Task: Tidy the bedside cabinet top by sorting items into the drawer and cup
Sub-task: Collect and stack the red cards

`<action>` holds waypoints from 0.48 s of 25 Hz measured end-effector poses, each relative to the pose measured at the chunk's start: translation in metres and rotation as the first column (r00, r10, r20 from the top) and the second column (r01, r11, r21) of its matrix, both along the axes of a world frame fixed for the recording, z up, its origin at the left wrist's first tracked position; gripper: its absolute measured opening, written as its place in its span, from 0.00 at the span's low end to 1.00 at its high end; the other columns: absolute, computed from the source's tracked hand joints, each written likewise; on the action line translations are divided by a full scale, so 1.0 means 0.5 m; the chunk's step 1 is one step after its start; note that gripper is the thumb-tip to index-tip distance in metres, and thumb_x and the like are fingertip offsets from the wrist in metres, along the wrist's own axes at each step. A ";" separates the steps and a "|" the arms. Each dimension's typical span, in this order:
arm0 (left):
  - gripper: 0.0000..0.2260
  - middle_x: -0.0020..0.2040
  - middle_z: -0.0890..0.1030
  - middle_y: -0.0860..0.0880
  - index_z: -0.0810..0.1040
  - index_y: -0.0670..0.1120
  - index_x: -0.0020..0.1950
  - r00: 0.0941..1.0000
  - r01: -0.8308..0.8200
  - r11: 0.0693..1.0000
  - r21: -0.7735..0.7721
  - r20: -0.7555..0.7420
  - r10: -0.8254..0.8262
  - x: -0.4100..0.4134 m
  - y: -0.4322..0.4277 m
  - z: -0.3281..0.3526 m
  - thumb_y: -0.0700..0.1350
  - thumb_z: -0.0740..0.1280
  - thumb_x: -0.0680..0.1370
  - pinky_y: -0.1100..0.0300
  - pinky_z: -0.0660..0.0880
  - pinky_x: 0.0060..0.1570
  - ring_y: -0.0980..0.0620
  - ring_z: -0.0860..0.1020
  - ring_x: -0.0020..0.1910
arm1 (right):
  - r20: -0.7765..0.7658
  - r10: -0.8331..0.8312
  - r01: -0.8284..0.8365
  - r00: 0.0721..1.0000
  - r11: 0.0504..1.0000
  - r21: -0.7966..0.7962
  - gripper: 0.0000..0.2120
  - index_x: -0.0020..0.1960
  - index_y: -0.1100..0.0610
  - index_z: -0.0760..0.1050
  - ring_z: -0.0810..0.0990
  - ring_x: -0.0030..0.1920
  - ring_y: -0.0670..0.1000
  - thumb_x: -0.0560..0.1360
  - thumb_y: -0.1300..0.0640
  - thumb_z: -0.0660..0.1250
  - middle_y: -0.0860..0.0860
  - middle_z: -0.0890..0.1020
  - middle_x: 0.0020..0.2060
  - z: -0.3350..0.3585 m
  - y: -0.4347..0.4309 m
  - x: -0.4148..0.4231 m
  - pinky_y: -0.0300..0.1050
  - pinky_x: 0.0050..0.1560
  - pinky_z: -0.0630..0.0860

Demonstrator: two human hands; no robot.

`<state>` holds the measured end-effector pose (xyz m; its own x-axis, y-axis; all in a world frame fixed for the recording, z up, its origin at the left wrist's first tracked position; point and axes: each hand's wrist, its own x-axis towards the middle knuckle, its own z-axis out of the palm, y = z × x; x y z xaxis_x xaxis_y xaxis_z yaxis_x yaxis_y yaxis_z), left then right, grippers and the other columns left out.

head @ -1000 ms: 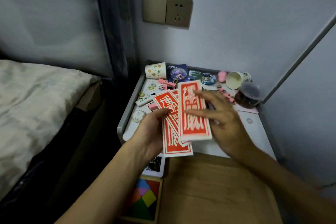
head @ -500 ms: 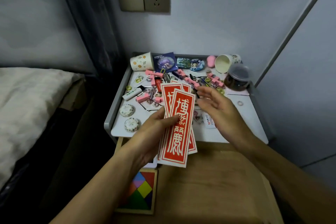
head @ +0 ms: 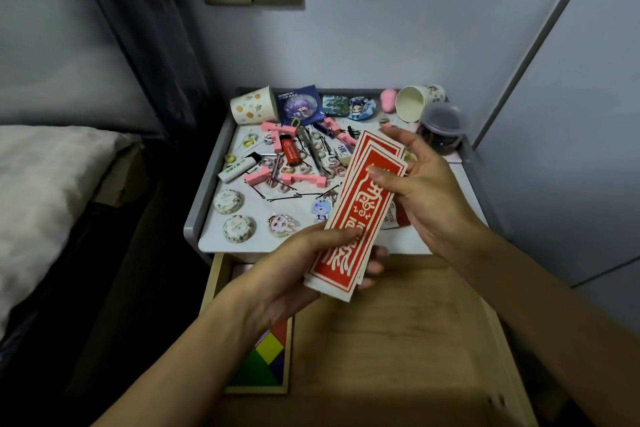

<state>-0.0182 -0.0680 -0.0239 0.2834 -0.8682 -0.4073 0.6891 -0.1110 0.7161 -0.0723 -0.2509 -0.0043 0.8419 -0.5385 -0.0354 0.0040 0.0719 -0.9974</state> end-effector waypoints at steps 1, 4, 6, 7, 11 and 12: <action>0.16 0.57 0.82 0.35 0.75 0.41 0.65 0.998 0.024 0.999 0.045 0.053 -0.027 0.000 0.001 -0.003 0.45 0.68 0.79 0.48 0.80 0.53 0.43 0.83 0.49 | 0.025 0.004 -0.004 1.000 1.000 0.002 0.22 0.62 0.46 0.73 0.85 0.50 0.51 0.72 0.63 0.72 0.49 0.84 0.48 -0.001 0.000 0.000 0.53 0.49 0.82; 0.13 0.47 0.84 0.43 0.81 0.46 0.59 0.931 0.064 0.967 0.247 0.333 -0.147 0.000 0.001 -0.016 0.51 0.66 0.80 0.49 0.81 0.48 0.44 0.84 0.46 | 0.017 0.025 -0.024 1.000 0.997 -0.076 0.17 0.60 0.43 0.73 0.84 0.51 0.49 0.75 0.59 0.70 0.47 0.84 0.50 -0.006 0.011 -0.001 0.48 0.49 0.81; 0.11 0.44 0.82 0.47 0.80 0.51 0.56 0.825 0.021 0.922 0.386 0.514 -0.234 -0.003 -0.001 -0.024 0.54 0.62 0.82 0.51 0.81 0.42 0.47 0.84 0.43 | 0.013 -0.003 0.005 1.000 0.993 -0.119 0.11 0.57 0.42 0.73 0.82 0.52 0.45 0.77 0.53 0.68 0.43 0.82 0.51 -0.010 0.028 -0.003 0.43 0.47 0.79; 0.10 0.43 0.81 0.48 0.79 0.53 0.55 0.768 -0.027 0.907 0.420 0.590 -0.251 -0.006 -0.002 -0.028 0.54 0.60 0.82 0.52 0.81 0.39 0.48 0.83 0.42 | 0.024 -0.020 0.023 1.000 0.992 -0.127 0.09 0.55 0.41 0.72 0.81 0.51 0.43 0.78 0.51 0.67 0.41 0.82 0.50 -0.011 0.040 -0.004 0.39 0.46 0.78; 0.09 0.42 0.81 0.47 0.77 0.52 0.49 0.512 -0.239 0.895 0.377 0.832 -0.214 -0.010 -0.005 -0.034 0.52 0.59 0.81 0.43 0.81 0.41 0.46 0.81 0.41 | 0.144 -0.069 0.087 0.987 0.989 -0.119 0.10 0.53 0.39 0.69 0.82 0.51 0.45 0.76 0.49 0.68 0.47 0.82 0.49 -0.016 0.090 -0.010 0.35 0.47 0.78; 0.10 0.41 0.81 0.47 0.77 0.50 0.49 0.446 -0.282 0.888 0.363 0.869 -0.214 -0.010 -0.005 -0.033 0.53 0.59 0.80 0.41 0.79 0.43 0.45 0.80 0.41 | 0.176 -0.084 0.106 0.981 0.987 -0.118 0.11 0.54 0.38 0.69 0.82 0.52 0.48 0.76 0.49 0.68 0.49 0.82 0.50 -0.015 0.096 -0.011 0.38 0.49 0.78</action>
<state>-0.0230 -0.0706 -0.0404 0.7171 -0.6659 -0.2058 -0.2700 -0.5375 0.7989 -0.0780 -0.2029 -0.0118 0.7747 -0.6071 0.1769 0.1748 -0.0633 -0.9826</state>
